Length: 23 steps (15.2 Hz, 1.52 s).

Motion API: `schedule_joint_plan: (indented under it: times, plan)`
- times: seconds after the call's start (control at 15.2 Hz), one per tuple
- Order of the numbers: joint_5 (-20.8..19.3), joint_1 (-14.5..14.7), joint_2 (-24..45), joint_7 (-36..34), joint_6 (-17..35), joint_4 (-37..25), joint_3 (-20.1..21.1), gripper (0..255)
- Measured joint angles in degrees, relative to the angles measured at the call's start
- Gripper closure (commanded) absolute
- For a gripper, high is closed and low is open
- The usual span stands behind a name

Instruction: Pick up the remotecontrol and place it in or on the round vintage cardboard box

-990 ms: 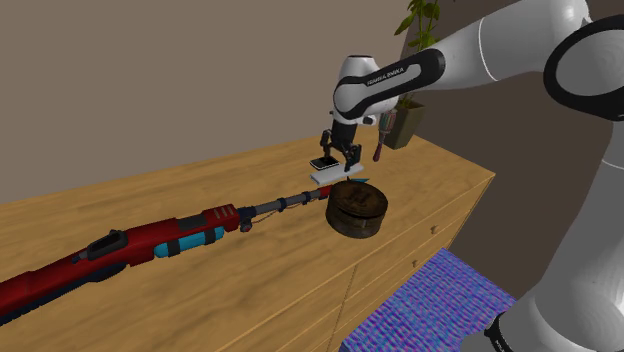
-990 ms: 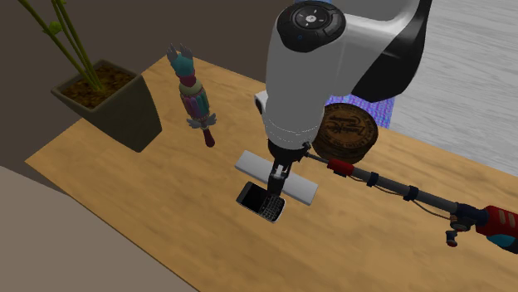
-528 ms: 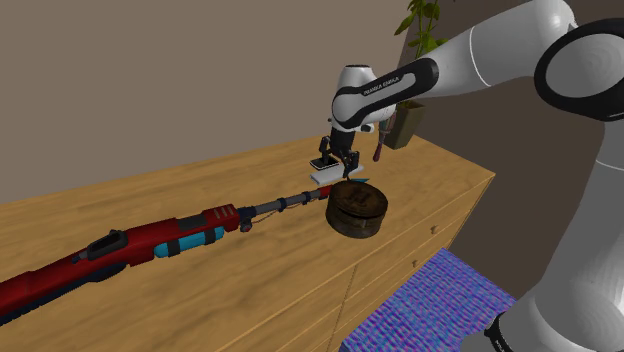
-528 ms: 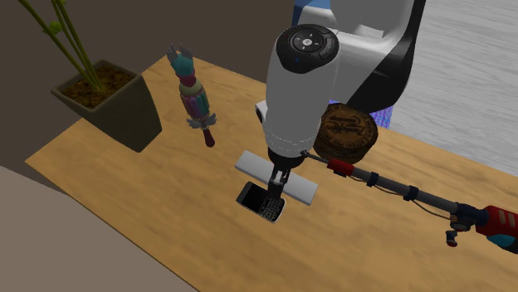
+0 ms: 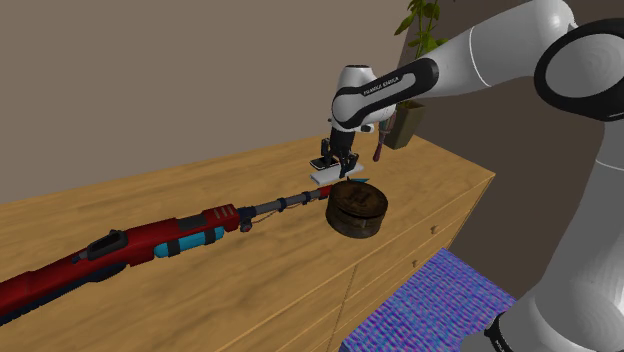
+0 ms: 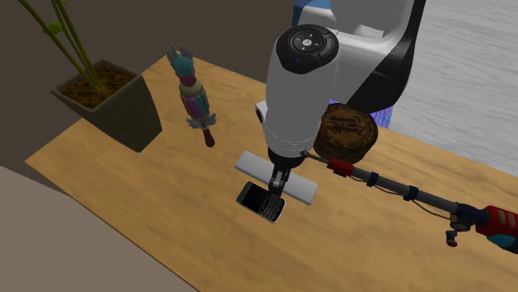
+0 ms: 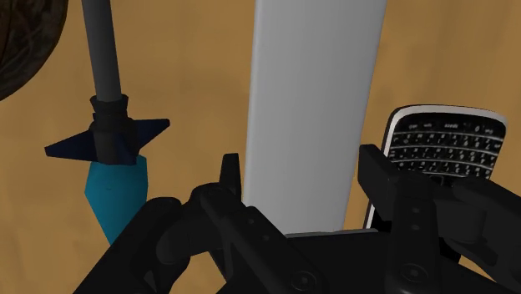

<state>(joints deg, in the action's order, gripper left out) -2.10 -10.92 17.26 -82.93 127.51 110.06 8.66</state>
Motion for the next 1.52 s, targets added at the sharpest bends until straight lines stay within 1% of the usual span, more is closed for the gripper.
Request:
schedule_joint_plan:
  times: [0.4,0.53,1.52]
  plan:
    - [0.0,0.0,0.0,0.0,0.0,0.0,0.0,255]
    - [0.08,0.01,-0.43,0.0,-0.71,-0.28,0.05,255]
    - [0.99,-0.24,-5.05,0.54,-10.78,-5.81,0.31,255]
